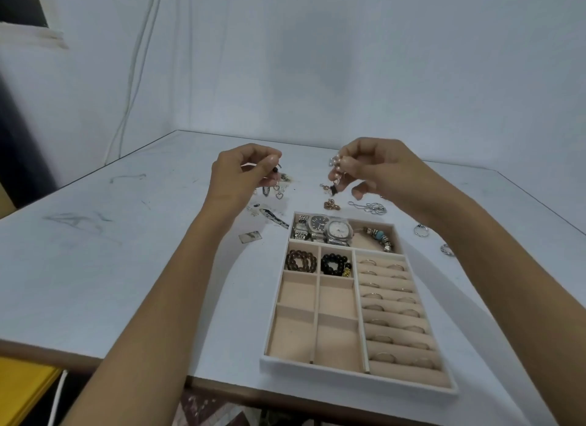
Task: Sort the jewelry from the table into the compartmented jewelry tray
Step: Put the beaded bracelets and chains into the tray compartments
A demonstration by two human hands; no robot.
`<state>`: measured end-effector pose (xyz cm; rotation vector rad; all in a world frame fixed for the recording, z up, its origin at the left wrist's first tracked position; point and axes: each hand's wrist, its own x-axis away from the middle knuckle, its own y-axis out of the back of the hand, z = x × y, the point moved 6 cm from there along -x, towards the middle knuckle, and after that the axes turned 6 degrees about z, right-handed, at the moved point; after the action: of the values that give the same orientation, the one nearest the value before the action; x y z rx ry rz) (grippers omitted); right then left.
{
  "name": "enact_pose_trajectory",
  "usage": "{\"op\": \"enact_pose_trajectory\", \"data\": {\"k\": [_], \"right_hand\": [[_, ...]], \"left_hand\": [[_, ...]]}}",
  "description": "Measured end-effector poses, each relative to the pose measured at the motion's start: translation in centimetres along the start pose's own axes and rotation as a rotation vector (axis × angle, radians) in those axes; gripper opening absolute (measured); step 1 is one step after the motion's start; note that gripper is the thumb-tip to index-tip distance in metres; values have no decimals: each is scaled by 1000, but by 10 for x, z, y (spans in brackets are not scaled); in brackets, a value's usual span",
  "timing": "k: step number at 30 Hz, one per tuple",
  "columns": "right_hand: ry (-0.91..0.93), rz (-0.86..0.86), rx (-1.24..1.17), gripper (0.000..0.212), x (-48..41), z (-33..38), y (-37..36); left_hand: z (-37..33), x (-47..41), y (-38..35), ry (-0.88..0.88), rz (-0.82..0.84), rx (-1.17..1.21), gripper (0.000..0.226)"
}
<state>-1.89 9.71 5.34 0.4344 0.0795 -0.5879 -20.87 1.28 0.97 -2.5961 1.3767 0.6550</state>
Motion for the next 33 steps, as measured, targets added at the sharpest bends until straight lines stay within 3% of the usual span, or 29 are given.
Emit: {"op": "enact_pose_trajectory", "data": {"k": [8,11,16,27,33], "right_hand": [[-43,70,40,9,40,-21,-17],[-58,93,170,8,45,-30,-21],[-62,109,388,16,44,-35,-23],[-62,167,576,10,48,-28,-29],[-45,175,613,14,46,-30,-33]], "left_hand": [[-19,22,-21,84,388,-19,19],[-22,30,-28,123,508,-47,15],[-23,36,-37,168,610,-96,17],[-24,43,-45,224,705,-177,28],[-24,43,-45,200,713,-282,20]]}}
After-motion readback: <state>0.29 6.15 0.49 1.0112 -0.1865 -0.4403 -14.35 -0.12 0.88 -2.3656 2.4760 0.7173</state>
